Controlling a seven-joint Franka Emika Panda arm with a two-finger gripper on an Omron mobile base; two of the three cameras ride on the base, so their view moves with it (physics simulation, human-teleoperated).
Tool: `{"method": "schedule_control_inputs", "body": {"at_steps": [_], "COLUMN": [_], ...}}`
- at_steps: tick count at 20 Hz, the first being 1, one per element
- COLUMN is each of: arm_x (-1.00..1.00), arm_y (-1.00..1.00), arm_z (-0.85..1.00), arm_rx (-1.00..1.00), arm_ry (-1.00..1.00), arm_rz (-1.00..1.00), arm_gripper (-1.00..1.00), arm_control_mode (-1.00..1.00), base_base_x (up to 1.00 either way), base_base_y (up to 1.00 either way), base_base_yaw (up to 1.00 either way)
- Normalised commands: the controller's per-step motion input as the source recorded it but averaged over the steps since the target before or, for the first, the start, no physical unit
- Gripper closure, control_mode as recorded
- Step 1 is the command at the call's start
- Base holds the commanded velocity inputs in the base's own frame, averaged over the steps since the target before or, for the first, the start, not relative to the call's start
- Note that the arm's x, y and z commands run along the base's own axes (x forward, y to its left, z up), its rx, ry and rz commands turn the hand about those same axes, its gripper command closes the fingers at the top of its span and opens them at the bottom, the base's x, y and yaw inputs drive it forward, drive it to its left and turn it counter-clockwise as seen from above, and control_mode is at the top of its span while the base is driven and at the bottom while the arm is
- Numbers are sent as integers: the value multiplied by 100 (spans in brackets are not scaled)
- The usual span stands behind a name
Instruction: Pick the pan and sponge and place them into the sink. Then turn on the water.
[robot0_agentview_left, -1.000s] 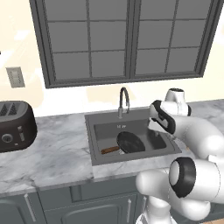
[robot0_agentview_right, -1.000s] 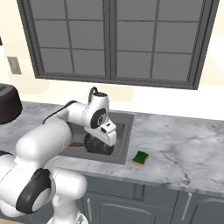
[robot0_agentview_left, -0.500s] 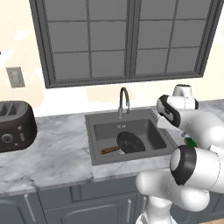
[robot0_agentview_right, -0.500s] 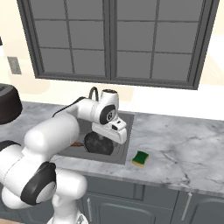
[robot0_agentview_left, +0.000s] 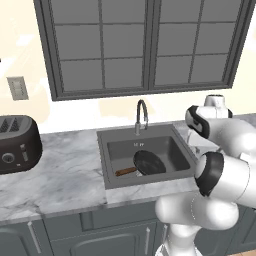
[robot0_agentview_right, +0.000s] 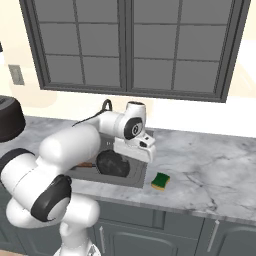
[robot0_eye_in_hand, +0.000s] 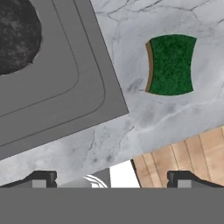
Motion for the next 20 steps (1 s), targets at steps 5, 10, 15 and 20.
{"method": "schedule_control_inputs", "body": {"at_steps": [5, 10, 15, 20], "arm_x": [0, 0, 1, 0], "arm_y": [-33, -34, -34, -29], "arm_z": [0, -2, -11, -10], "arm_rx": [0, 0, 1, 1], "arm_ry": [3, 0, -1, -4], "arm_rz": [7, 8, 10, 11], "arm_gripper": [-100, -100, -100, -100], "arm_control_mode": [-100, -100, -100, -100], "base_base_x": [0, 0, 0, 0], "base_base_y": [0, 0, 0, 0], "base_base_yaw": [0, 0, 0, 0]}}
